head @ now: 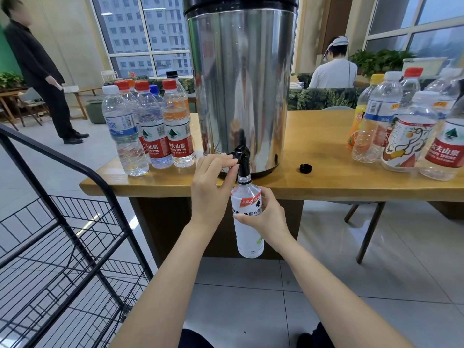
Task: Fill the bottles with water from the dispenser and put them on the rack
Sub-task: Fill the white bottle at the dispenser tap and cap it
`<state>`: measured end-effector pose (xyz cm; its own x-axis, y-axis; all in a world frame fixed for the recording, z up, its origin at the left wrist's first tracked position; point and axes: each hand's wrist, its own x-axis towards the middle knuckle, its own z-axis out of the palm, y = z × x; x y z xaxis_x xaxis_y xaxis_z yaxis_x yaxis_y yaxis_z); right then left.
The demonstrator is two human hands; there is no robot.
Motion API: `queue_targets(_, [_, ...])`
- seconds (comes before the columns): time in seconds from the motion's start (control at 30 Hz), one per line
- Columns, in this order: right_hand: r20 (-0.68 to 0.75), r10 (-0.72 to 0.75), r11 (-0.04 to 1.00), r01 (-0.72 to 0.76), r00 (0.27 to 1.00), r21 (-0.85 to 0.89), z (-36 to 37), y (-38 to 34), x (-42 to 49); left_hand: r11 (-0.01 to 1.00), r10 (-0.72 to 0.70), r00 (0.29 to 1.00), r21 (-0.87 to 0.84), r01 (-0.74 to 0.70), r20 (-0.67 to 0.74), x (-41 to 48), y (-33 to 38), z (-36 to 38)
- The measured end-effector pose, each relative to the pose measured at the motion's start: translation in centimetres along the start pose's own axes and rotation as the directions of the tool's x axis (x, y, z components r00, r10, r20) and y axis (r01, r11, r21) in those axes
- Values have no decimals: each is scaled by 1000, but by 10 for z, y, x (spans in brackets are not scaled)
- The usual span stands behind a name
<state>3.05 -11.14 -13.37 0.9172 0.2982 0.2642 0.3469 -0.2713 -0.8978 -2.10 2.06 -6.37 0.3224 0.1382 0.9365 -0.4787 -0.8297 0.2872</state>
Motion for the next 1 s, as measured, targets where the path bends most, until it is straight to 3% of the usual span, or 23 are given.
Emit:
queue_targets(0.53, [-3,20,1000,-20,1000,-8,1,-3,-1,1000,8,999,-10,-8,36,3,-4,-3])
queue_targets(0.83, [14,30,1000,-30,999,9,-1,-4,0,989,147,979,-2,-148,139,19,-21,-10])
queue_targets(1.0, [14,-5,1000,5,1000,29,-1,-3,-2,991,135,981,-33,-132,142,52,-15,-6])
